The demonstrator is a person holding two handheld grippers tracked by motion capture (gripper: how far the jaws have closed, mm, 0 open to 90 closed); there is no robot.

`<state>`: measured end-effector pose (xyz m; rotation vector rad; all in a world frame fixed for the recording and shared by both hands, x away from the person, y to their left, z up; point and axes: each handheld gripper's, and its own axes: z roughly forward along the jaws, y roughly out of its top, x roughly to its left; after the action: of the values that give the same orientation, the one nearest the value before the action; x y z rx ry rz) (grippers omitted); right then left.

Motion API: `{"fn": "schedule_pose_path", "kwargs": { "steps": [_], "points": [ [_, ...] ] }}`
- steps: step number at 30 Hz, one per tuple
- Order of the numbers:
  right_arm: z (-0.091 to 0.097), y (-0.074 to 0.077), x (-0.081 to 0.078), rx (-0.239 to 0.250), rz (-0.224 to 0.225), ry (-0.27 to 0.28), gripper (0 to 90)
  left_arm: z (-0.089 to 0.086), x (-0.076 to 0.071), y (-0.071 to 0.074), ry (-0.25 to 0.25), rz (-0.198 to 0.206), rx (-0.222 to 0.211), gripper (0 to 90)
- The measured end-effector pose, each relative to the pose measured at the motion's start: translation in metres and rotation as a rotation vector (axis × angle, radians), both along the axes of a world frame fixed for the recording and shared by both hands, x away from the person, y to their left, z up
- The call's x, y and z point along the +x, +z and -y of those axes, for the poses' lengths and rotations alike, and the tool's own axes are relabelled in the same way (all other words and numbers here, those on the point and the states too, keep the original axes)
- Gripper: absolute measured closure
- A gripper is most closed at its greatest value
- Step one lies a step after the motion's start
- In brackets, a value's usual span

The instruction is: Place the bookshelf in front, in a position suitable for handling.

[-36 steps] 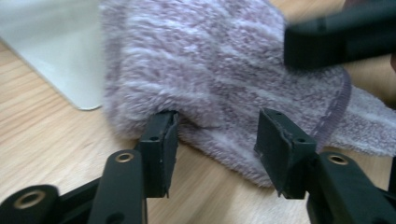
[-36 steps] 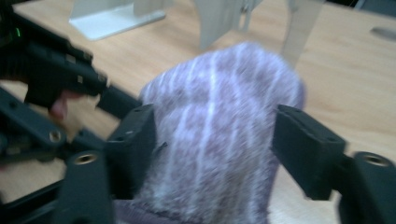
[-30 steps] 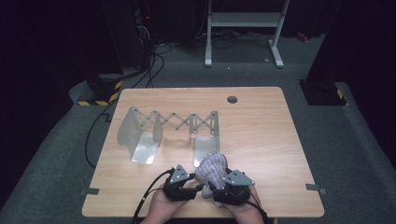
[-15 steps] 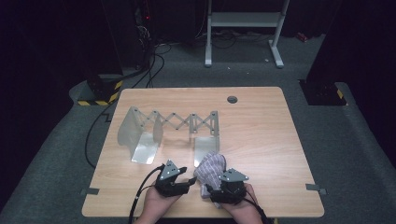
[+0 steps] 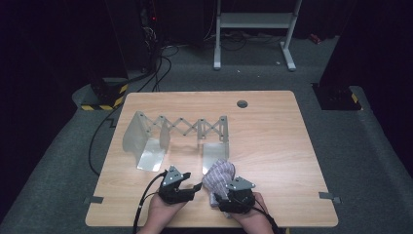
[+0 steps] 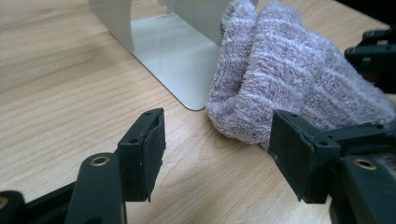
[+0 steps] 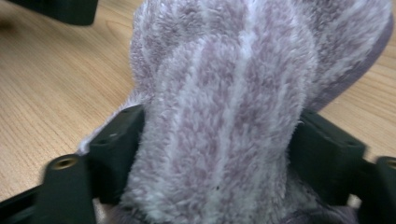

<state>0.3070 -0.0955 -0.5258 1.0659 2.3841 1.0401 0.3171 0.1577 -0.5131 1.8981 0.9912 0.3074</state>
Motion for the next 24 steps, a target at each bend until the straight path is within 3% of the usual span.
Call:
{"fn": "schedule_pose_path", "kwargs": {
  "steps": [3, 7, 10, 13, 16, 24],
  "points": [
    [-0.001, 0.0, -0.001, -0.006, 0.013, 0.013, 34.9, -0.007, -0.002, -0.001, -0.007, -0.001, 0.016, 36.5],
    [-0.004, 0.001, -0.004, -0.024, 0.04, 0.064, 48.1, -0.017, -0.005, -0.003, -0.006, -0.009, -0.062, 36.7],
    [-0.005, 0.001, -0.004, -0.026, 0.043, 0.086, 54.2, -0.017, -0.006, 0.0, -0.032, 0.018, -0.059, 35.9],
    [-0.005, 0.002, -0.003, -0.017, 0.037, 0.089, 58.4, -0.019, -0.006, -0.003, -0.038, 0.009, -0.027, 35.3],
    [-0.005, 0.002, -0.002, -0.016, 0.049, 0.097, 59.7, -0.02, -0.004, -0.004, -0.035, -0.005, -0.037, 33.2],
    [0.011, 0.011, -0.002, 0.028, 0.078, 0.081, 60.7, -0.021, -0.003, -0.005, -0.007, 0.015, -0.026, 33.3]
  ]
}}
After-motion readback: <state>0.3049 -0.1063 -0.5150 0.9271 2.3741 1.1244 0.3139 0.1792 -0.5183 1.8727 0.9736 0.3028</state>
